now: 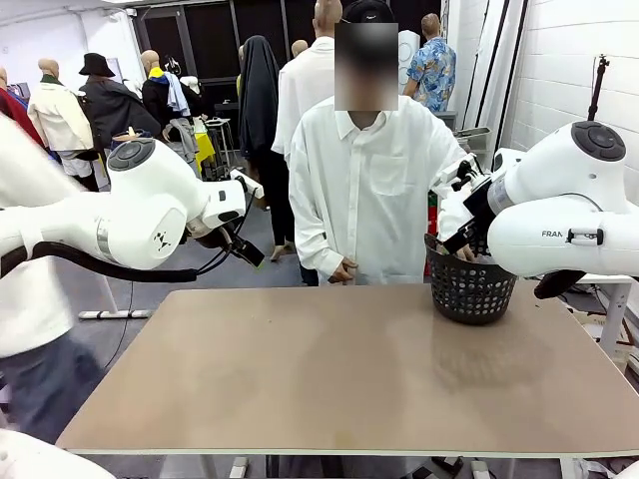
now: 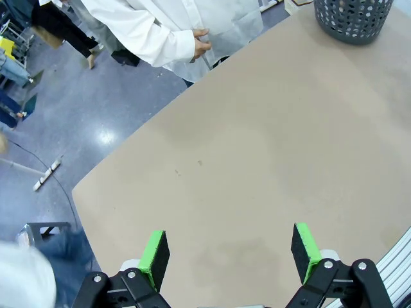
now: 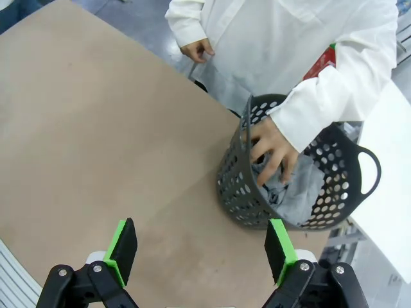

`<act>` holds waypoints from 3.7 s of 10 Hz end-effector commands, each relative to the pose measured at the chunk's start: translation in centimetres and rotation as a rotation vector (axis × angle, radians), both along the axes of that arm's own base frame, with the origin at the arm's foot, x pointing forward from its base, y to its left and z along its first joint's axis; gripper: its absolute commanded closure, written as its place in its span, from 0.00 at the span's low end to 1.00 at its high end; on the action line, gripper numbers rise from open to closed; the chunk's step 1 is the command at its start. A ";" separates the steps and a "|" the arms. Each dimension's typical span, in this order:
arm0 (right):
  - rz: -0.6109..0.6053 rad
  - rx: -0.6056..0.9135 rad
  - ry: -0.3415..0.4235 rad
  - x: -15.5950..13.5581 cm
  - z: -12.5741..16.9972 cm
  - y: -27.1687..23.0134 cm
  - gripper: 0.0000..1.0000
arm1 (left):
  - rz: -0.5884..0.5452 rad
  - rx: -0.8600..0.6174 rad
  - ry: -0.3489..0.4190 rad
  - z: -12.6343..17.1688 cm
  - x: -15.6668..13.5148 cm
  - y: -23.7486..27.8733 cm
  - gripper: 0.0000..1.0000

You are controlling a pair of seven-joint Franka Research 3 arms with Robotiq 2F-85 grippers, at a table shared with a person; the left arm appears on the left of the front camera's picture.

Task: Fold the training pants.
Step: Grab both ends of the Training pants handed by a person.

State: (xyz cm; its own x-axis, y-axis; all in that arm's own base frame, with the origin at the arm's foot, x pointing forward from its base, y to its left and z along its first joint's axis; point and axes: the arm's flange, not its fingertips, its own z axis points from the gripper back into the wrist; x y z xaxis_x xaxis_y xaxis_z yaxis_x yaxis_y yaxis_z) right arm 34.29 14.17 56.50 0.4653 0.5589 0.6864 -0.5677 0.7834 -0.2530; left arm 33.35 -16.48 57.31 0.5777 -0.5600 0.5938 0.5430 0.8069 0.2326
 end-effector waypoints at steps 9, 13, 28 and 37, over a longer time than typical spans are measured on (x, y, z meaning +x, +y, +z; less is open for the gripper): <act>0.001 0.001 -0.003 0.0 0.0 0.0 0.00 | 0.000 -0.003 -0.010 0.0 0.2 0.0 0.00; 0.001 0.001 -0.003 0.0 0.0 0.0 0.00 | 0.000 -0.003 -0.010 0.0 0.2 0.0 0.00; 0.001 0.001 -0.003 0.0 0.0 0.0 0.00 | 0.000 -0.003 -0.010 0.0 0.2 0.0 0.00; 0.001 0.001 -0.003 0.0 0.0 0.0 0.00 | 0.000 -0.003 -0.010 0.0 0.2 0.0 0.00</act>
